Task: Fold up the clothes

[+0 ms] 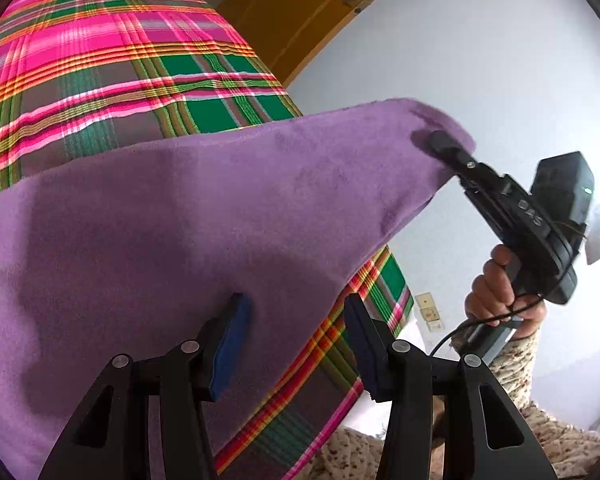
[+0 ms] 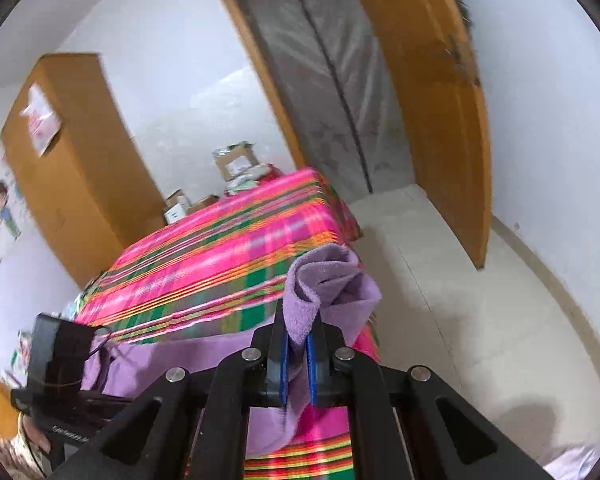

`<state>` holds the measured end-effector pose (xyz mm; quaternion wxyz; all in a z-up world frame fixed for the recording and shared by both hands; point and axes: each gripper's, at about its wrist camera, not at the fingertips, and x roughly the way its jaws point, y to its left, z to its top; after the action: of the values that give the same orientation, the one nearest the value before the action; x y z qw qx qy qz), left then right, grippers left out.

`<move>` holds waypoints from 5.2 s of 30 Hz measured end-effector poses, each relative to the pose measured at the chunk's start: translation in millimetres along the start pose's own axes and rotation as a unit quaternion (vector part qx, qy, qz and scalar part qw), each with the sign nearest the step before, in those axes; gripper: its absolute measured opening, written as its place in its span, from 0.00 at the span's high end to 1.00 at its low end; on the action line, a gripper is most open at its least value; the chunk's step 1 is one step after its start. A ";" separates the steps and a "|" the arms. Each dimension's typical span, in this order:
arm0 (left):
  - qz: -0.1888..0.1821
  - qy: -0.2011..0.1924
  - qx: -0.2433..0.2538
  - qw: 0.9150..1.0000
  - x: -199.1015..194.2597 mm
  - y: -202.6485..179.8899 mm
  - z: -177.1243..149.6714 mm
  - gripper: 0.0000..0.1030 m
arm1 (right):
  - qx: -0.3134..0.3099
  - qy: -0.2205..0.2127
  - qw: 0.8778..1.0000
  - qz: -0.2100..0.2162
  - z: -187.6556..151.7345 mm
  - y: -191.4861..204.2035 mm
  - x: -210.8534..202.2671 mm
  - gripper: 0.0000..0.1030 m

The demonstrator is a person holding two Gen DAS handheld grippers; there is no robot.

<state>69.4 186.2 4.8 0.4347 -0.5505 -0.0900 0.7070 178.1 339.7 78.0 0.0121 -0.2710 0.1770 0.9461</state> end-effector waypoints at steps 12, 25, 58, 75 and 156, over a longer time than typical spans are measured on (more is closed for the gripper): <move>-0.017 -0.065 -0.025 0.997 -51.8 15.9 -1.1 0.50 | -0.094 0.016 0.994 0.056 -5.4 90.0 17.2 0.93; -0.004 -0.121 -0.060 0.991 -103.1 53.5 -9.7 0.50 | -0.137 0.061 0.985 0.085 -32.7 136.0 43.4 0.93; 0.009 -0.174 -0.125 0.977 -148.1 103.3 -37.5 0.50 | -0.204 0.168 0.951 0.159 -102.4 200.1 77.6 0.86; 0.002 -0.165 -0.125 0.978 -145.1 97.0 -33.4 0.50 | -0.190 0.167 0.945 0.208 -96.2 193.2 53.9 0.73; 0.015 -0.109 -0.169 0.979 -104.2 101.6 -12.3 0.73 | -0.242 0.182 0.946 0.118 -128.6 216.7 99.5 0.68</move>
<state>29.2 46.0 11.6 0.3124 -0.5367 -0.2472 0.7438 132.9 85.4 -4.0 -0.1977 -0.4101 -0.0273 0.8899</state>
